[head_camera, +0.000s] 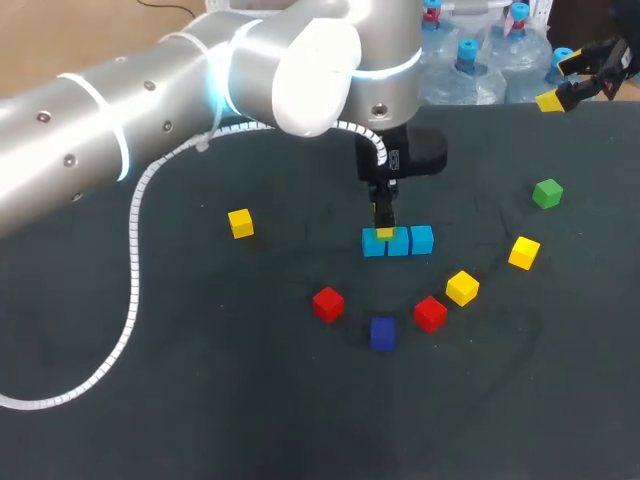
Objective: Place the blue cubes, place green cubes on the blue cubes, place the yellow cubes on the green cubes, then place the red cubes on the yellow cubes, and place purple cube on the red cubes.
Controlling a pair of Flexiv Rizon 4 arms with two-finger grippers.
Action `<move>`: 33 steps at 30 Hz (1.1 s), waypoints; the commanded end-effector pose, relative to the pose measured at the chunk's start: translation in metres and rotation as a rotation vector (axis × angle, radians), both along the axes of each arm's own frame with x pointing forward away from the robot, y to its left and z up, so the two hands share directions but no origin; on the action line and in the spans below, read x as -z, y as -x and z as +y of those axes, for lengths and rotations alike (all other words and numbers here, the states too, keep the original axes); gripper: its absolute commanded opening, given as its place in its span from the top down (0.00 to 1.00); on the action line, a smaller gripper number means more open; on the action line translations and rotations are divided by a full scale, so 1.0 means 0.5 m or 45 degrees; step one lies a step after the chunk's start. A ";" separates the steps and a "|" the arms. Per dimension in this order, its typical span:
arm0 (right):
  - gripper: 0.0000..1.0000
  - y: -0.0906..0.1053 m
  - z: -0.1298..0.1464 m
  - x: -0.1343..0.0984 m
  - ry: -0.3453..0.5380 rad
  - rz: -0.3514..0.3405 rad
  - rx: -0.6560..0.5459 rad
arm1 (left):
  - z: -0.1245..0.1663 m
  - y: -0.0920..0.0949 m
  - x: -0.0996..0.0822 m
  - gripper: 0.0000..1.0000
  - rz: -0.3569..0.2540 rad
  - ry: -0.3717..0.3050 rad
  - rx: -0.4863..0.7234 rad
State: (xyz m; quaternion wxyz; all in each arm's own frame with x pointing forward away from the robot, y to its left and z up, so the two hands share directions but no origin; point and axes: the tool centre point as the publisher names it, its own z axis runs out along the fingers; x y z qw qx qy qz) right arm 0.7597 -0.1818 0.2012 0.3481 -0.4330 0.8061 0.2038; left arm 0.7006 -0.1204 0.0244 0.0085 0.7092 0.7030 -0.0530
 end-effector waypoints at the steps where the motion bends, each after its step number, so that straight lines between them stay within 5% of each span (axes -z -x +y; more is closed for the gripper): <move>1: 0.00 0.001 0.000 0.000 0.000 -0.002 0.001 | -0.001 -0.005 0.006 1.00 0.008 0.001 0.006; 14: 0.00 0.001 0.000 0.000 0.000 -0.002 0.001 | 0.002 0.002 0.009 0.99 0.011 0.014 0.010; 17: 0.00 0.001 0.000 0.000 0.000 -0.002 0.001 | 0.002 0.003 0.009 0.57 0.010 0.019 0.013; 19: 0.00 0.001 0.000 0.000 0.000 -0.002 0.001 | 0.003 0.004 0.009 0.00 0.011 0.023 0.015; 33: 0.00 0.001 0.000 0.000 0.000 -0.002 0.001 | 0.011 0.008 -0.002 0.00 0.005 0.028 0.003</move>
